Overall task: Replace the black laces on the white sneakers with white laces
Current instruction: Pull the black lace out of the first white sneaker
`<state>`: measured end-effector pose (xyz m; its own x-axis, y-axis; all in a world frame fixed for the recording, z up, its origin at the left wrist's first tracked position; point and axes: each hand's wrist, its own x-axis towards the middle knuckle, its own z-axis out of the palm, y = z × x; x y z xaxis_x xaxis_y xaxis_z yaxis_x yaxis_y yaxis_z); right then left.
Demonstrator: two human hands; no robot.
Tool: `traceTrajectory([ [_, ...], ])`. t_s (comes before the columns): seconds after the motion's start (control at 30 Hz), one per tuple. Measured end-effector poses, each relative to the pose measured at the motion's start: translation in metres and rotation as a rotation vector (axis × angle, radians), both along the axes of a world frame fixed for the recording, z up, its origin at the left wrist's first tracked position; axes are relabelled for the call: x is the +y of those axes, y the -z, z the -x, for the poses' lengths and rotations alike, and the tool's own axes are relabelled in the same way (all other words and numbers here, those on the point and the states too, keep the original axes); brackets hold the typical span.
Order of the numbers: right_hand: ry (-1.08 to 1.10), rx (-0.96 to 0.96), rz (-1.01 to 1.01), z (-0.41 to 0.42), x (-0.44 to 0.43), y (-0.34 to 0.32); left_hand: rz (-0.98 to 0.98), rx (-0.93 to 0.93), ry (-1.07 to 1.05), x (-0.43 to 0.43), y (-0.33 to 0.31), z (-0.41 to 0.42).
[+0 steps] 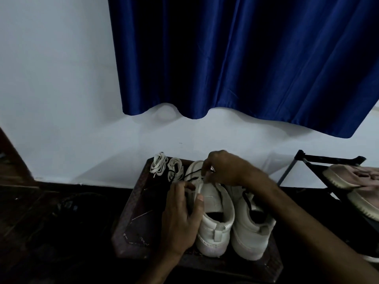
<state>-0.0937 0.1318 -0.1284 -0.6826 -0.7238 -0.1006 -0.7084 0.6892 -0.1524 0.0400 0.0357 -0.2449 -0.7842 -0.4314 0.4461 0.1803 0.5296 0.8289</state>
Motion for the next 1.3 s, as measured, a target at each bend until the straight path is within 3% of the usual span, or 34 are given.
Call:
traceTrajectory([
  [0.2, 0.023, 0.176, -0.108, 0.004, -0.005, 0.001, 0.007, 0.056, 0.049, -0.001, -0.006, -0.003],
  [0.3, 0.146, 0.252, -0.096, 0.022, 0.016, -0.015, 0.025, 0.065, 0.057, -0.003, -0.007, -0.001],
  [0.4, 0.151, 0.233, -0.052, 0.030, 0.024, -0.017, 0.013, 0.068, 0.045, -0.004, -0.005, 0.000],
  [0.57, -0.067, 0.031, -0.043, 0.013, -0.002, -0.003, -0.009, 0.066, 0.045, -0.003, -0.003, 0.002],
  [0.7, -0.104, 0.166, -0.171, 0.006, -0.013, 0.000, -0.002, 0.056, 0.036, -0.003, -0.001, -0.001],
  [0.83, 0.064, 0.339, -0.122, 0.027, 0.002, -0.017, 0.000, 0.078, 0.035, -0.004, -0.004, 0.000],
  [0.9, 0.088, 0.261, -0.096, 0.032, 0.007, -0.016, 0.000, 0.076, 0.035, -0.004, -0.004, -0.001],
  [1.03, -0.065, -0.013, -0.096, 0.018, -0.004, -0.002, 0.005, 0.064, 0.041, -0.004, -0.007, -0.003],
  [1.17, -0.081, 0.147, -0.173, 0.007, -0.011, 0.005, -0.051, 0.035, 0.088, -0.004, -0.010, -0.007],
  [1.3, 0.073, 0.489, -0.327, 0.027, 0.003, -0.011, -0.057, 0.017, 0.099, -0.005, -0.010, -0.009],
])
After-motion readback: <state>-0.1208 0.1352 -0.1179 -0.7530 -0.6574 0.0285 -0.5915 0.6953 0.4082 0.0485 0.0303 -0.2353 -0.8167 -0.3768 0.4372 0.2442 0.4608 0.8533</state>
